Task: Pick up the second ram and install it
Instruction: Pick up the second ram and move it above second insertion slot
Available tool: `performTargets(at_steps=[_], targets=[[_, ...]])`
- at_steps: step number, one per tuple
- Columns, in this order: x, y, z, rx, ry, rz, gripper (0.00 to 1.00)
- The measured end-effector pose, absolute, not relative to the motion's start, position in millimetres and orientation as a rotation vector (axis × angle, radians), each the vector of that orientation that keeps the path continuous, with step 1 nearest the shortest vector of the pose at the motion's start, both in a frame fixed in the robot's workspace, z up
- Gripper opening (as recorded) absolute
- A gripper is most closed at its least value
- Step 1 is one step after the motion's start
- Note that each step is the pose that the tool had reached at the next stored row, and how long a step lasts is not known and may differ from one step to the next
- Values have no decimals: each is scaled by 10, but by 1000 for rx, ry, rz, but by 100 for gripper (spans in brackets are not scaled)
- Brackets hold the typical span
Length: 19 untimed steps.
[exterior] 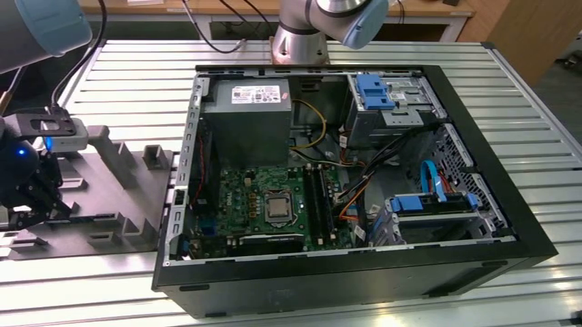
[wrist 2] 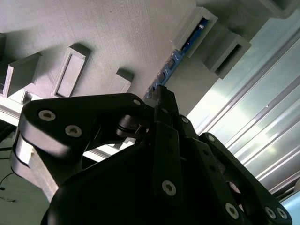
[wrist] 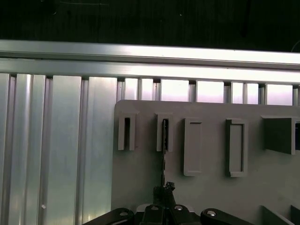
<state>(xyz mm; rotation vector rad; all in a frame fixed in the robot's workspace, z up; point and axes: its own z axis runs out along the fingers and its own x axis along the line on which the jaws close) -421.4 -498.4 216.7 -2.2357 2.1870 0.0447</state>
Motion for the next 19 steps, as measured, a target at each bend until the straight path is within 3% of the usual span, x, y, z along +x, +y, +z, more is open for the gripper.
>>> performTargets(at_steps=[3,7,19], targets=[[-4214,-4984,2167,-2236,2187,45,16],[-4214,-4984,2167,-2236,2187,45,36],[-4231,-4969,2039,-2236,2187,44,36]])
